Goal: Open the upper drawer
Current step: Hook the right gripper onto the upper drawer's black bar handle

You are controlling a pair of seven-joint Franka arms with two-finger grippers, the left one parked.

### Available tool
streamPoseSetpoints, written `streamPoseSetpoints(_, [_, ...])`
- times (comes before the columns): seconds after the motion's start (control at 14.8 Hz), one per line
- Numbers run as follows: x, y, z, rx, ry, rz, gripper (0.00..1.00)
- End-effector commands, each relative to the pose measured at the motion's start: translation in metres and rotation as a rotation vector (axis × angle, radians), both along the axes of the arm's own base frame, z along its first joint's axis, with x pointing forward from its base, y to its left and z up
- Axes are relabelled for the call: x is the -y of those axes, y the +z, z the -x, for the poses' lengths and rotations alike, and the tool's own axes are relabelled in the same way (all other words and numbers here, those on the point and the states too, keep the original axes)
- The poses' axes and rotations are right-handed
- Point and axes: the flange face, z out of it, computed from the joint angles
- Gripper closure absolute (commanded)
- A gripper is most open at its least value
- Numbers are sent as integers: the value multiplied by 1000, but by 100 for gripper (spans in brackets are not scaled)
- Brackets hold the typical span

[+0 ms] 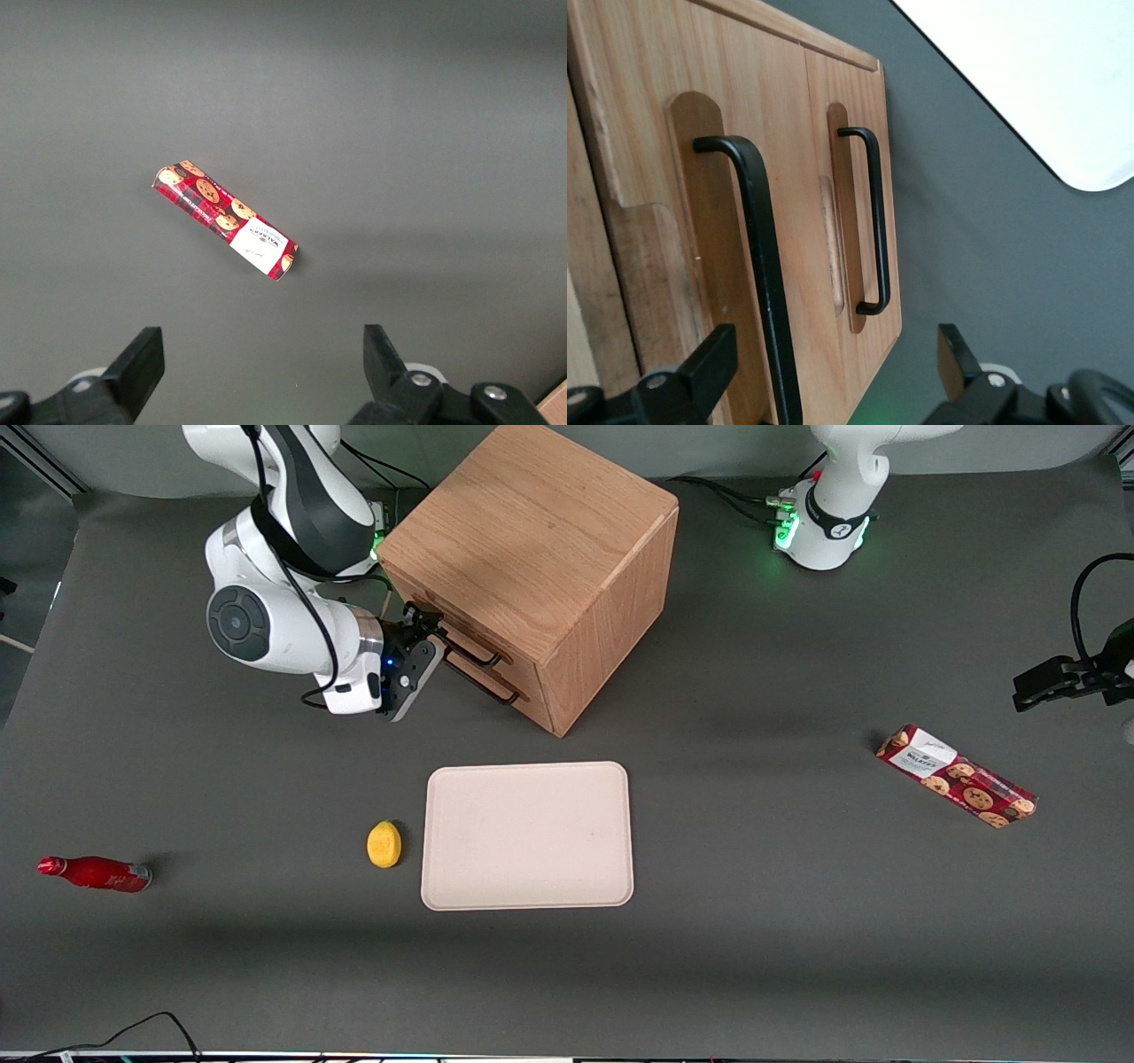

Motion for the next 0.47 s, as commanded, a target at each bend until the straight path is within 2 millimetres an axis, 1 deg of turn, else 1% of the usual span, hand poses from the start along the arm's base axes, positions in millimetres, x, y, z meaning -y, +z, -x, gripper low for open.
streamPoseSetpoints(0.0, [-8, -8, 6, 12, 15, -30, 0])
streamPoseSetpoints(0.2, [-10, -19, 9, 12, 15, -26, 0])
streamPoseSetpoints(0.41, [-12, -24, 11, 26, 20, -18, 0])
